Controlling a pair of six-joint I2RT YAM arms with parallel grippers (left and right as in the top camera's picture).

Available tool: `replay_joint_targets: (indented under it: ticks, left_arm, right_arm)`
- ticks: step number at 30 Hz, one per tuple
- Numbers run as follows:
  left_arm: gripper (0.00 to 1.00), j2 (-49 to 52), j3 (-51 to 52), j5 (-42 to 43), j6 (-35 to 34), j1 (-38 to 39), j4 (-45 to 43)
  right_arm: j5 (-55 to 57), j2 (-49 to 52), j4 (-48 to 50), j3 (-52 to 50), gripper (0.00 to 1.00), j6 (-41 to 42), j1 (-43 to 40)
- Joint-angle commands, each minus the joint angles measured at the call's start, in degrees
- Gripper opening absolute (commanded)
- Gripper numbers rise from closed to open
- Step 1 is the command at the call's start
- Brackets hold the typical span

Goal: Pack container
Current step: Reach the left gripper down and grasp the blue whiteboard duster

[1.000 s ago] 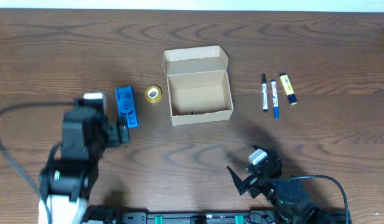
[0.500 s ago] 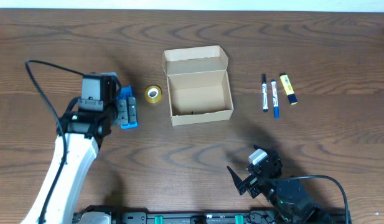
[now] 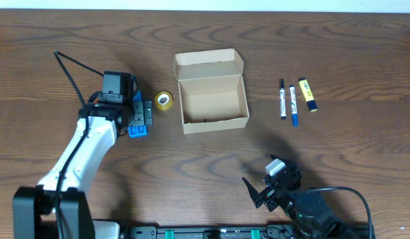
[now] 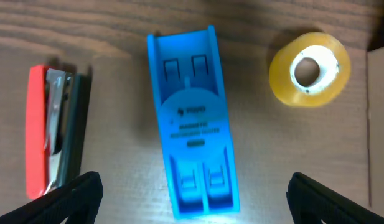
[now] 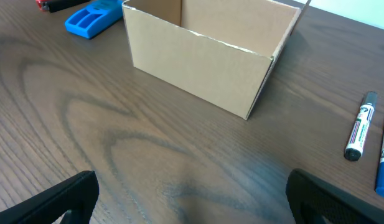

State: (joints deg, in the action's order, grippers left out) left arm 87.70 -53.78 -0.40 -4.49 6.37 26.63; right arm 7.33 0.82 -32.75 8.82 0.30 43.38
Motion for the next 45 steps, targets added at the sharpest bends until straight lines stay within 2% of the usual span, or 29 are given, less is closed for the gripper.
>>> replay_joint_targets:
  ticks: [1,12,21,28,36,39,45]
  left_arm:
    - [0.95,3.3,-0.7,0.0,-0.2,-0.3,-1.4]
    - [0.96,10.1,-0.7,0.0,-0.2,-0.3,-6.5]
    - [1.0,13.5,-0.7,0.0,-0.5,-0.3,-7.2]
    - [0.68,14.0,-0.7,-0.2,-1.0,-0.3,-7.2]
    - [0.57,14.1,-0.7,-0.2,-2.0,-0.3,-7.1]
    - [0.46,13.7,-0.7,-0.1,-2.1,-0.3,-6.9]
    - [0.44,11.8,-1.3,-0.2,-2.2,-0.3,-5.2]
  right_arm:
    - [0.1,-0.5,0.0,-0.2,0.99,-0.8,0.8]
    - [0.1,-0.5,0.0,-0.2,0.99,-0.8,0.8]
    - [0.1,-0.5,0.0,-0.2,0.99,-0.8,0.8]
    - [0.1,-0.5,0.0,-0.2,0.99,-0.8,0.8]
    - [0.1,-0.5,0.0,-0.2,0.99,-0.8,0.8]
    - [0.1,-0.5,0.0,-0.2,0.99,-0.8,0.8]
    - [0.1,-0.5,0.0,-0.2,0.99,-0.8,0.8]
